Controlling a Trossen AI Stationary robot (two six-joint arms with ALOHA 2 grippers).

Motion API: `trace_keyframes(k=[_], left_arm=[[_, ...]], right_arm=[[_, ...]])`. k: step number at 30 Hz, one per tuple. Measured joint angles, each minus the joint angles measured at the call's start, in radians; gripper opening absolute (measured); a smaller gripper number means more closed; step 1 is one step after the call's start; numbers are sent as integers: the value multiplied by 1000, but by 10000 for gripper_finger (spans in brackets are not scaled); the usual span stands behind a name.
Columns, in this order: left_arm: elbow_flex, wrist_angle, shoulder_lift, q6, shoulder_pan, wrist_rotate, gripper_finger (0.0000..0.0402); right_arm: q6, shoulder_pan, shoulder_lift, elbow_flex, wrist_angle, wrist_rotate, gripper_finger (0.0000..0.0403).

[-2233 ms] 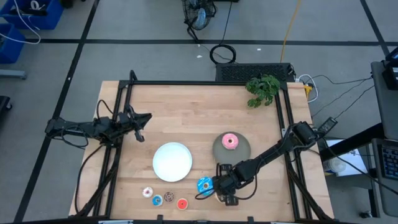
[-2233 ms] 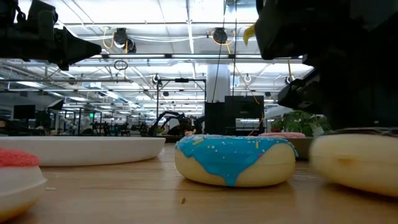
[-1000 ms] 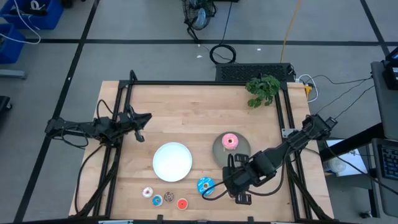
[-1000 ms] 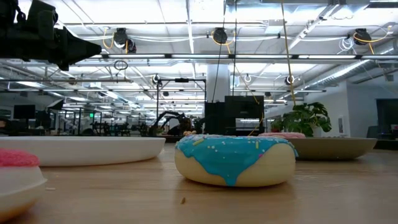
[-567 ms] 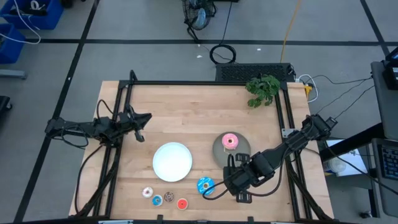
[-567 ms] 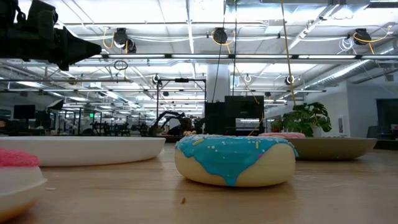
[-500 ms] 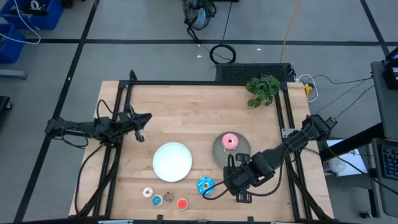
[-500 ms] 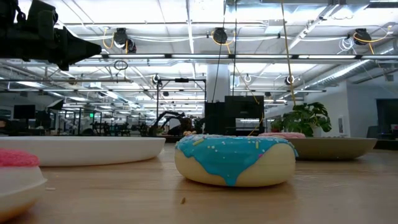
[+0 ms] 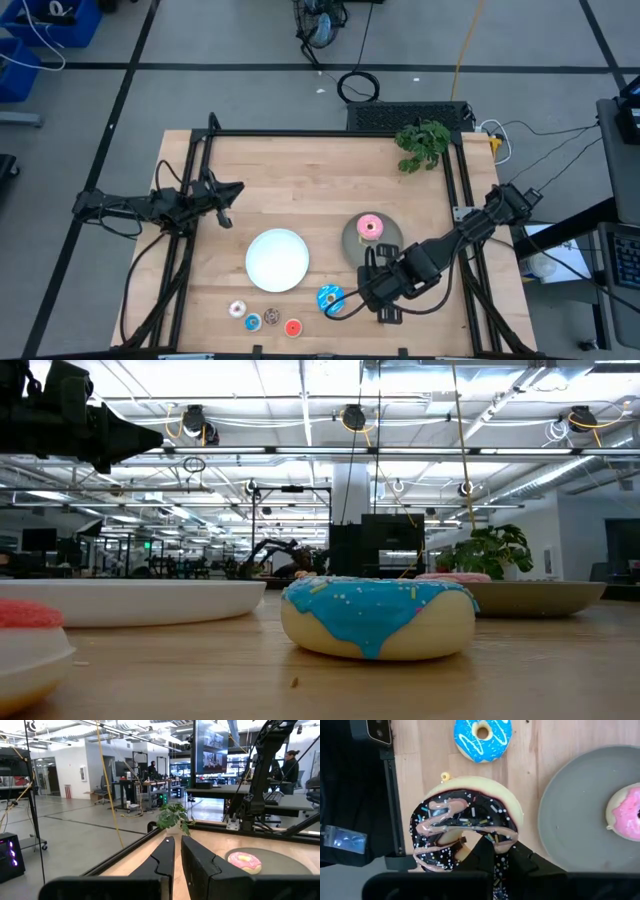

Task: Pick & Place donuts
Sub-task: Put the large black donut on the gray plate

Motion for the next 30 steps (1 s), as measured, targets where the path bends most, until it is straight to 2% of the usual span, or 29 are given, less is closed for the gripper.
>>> trace_keyframes(k=[5,11,17,22,30], left_arm=[[0,0,0,0,0,0,37],[0,0,0,0,0,0,37],[0,-3,0,5,0,0,37],[0,-9,0,6,0,0,37],[0,-9,0,6,0,0,37]], right_arm=[[-54,-24,0,0,-4,52,9],[-87,-70,0,0,-107,60,9],[-135,-107,-5,-24,-78,79,9],[-191,-132,-45,-181,114,47,9],[-111,-217,-194,-451,172,24,9]])
